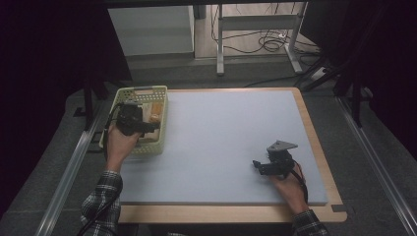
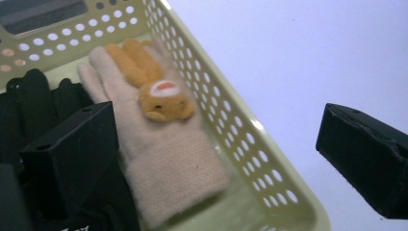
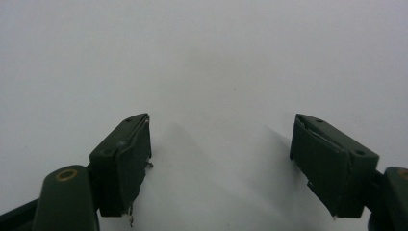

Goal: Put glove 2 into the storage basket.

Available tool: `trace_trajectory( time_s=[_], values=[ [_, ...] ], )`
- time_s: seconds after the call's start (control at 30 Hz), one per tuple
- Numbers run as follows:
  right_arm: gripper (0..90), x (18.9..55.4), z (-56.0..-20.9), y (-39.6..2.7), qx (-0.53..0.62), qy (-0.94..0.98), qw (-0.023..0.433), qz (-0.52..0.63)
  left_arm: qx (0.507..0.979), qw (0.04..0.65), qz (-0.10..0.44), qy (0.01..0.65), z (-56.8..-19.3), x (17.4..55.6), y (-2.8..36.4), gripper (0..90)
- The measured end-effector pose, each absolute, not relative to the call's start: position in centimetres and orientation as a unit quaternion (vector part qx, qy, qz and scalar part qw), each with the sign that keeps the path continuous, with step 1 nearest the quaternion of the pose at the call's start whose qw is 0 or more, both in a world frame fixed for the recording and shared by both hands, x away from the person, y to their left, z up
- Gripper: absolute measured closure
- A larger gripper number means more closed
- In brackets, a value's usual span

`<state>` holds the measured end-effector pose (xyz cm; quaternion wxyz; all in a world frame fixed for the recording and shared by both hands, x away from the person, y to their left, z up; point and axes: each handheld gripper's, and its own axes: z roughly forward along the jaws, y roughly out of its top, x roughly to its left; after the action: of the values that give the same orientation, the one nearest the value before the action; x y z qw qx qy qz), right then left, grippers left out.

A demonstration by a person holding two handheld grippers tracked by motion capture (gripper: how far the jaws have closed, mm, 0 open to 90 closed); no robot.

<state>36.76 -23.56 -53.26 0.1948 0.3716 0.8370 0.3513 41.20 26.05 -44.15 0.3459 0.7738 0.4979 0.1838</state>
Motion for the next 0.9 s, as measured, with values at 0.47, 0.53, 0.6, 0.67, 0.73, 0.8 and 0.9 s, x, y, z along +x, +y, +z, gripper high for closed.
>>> trace_trajectory(
  time_s=[0.47,0.53,0.6,0.67,0.73,0.8,0.9],
  values=[
    [21.9,36.8,-53.3,-23.6,0.371,0.837,0.195,0.351,0.791,0.357,0.183,0.461,-44.0,39.6,24.1,0.4],
    [21.9,36.8,-53.3,-23.6,0.371,0.837,0.195,0.351,0.793,0.359,0.184,0.456,-44.1,39.3,23.7,0.3],
    [21.9,36.8,-53.3,-23.6,0.371,0.837,0.195,0.351,0.794,0.367,0.178,0.45,-44.2,39.0,23.3,0.3],
    [21.9,36.8,-53.3,-23.6,0.371,0.837,0.195,0.351,0.795,0.37,0.175,0.448,-44.3,38.9,23.2,0.3],
    [21.9,36.8,-53.3,-23.6,0.372,0.837,0.195,0.351,0.796,0.371,0.174,0.445,-44.5,38.7,22.9,0.3],
    [21.9,36.7,-53.3,-23.6,0.372,0.837,0.195,0.351,0.798,0.372,0.173,0.441,-44.6,38.6,22.6,0.3],
    [21.8,36.7,-53.3,-23.6,0.371,0.837,0.195,0.351,0.799,0.377,0.171,0.436,-44.8,38.3,22.2,0.4]
  ],
)
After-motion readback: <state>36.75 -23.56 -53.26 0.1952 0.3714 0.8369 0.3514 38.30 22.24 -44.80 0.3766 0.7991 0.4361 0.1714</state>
